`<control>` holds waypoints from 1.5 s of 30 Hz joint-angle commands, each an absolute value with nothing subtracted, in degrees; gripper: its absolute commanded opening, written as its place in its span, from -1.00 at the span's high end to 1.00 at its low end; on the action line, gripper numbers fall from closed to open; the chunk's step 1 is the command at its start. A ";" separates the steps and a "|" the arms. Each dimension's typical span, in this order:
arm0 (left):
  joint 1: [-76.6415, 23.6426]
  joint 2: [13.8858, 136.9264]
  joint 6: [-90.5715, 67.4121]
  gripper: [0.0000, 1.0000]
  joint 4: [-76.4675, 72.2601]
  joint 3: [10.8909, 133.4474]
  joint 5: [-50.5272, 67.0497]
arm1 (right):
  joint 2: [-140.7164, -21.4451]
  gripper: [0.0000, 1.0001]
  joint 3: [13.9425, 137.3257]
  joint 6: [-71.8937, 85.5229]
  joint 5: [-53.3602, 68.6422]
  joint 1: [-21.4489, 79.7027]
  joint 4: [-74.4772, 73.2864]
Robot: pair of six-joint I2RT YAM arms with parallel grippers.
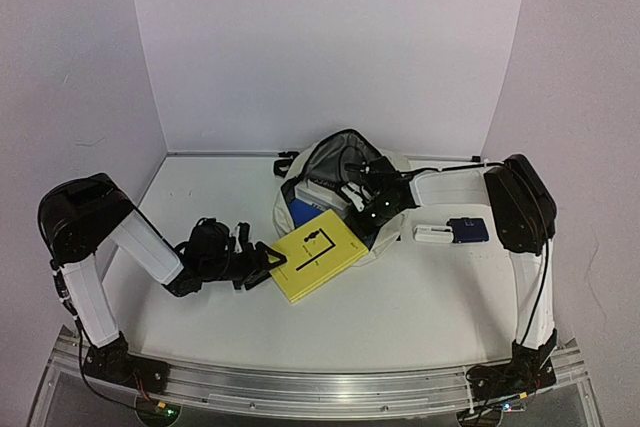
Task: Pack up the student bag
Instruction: Pick up the book from the center of the board.
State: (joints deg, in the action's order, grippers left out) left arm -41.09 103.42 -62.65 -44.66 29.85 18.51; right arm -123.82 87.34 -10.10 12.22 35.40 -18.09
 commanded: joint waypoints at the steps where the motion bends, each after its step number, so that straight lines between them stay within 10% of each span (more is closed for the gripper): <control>1: -41.30 107.40 -66.85 -0.05 -60.22 29.65 22.69 | -124.97 0.33 85.87 -9.84 12.11 35.17 -19.95; 14: -42.10 103.43 -67.62 0.98 -65.47 28.34 21.27 | -116.03 0.08 87.25 -10.35 12.54 35.22 -20.19; 34: -42.10 78.44 -68.58 1.00 -48.81 23.22 10.12 | -123.70 -0.61 105.22 -22.41 -6.67 36.19 -20.74; 39: -42.10 76.52 -70.17 1.00 -50.77 20.70 9.09 | -127.62 -0.43 108.37 -23.87 -12.43 36.21 -20.74; 45: -42.10 74.12 -70.05 1.00 -50.87 19.34 8.48 | -126.90 0.33 109.24 -23.47 -12.20 36.25 -20.77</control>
State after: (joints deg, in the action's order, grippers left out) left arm -42.17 78.15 -69.19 -43.92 18.88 9.71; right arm -128.29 106.01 -23.46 -9.60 35.84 -20.70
